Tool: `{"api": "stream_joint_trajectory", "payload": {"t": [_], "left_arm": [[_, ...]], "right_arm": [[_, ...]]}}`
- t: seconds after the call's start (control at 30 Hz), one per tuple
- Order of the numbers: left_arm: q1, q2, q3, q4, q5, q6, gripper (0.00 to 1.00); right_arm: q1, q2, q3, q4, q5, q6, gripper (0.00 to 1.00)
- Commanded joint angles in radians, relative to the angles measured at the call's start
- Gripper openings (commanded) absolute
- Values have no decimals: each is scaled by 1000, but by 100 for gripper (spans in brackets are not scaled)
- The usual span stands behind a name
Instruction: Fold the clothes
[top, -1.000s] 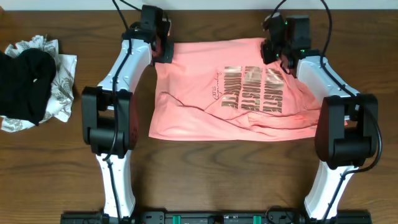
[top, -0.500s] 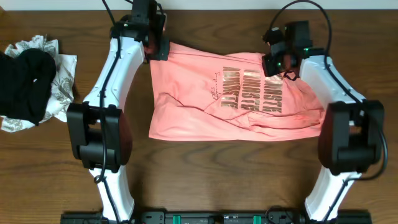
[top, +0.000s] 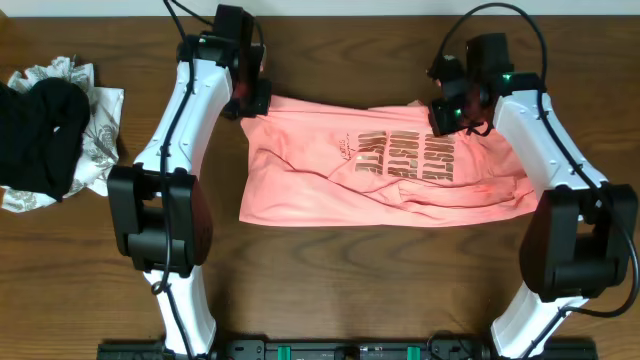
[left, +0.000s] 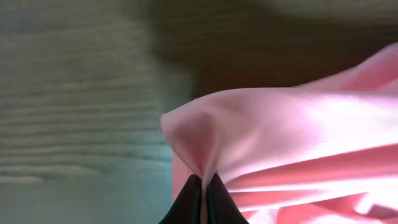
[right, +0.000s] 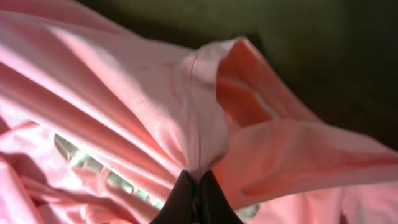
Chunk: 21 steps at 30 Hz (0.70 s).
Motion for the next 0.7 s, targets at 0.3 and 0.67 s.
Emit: {"api": "stream_joint_trajectory", "payload": {"t": [0.3, 0.67], "left_arm": [[6, -8, 13, -87, 78, -82, 6], [6, -8, 13, -193, 80, -227, 6]], "right_arm": [[26, -10, 12, -129, -5, 16, 1], [30, -10, 10, -216, -4, 16, 1]]}}
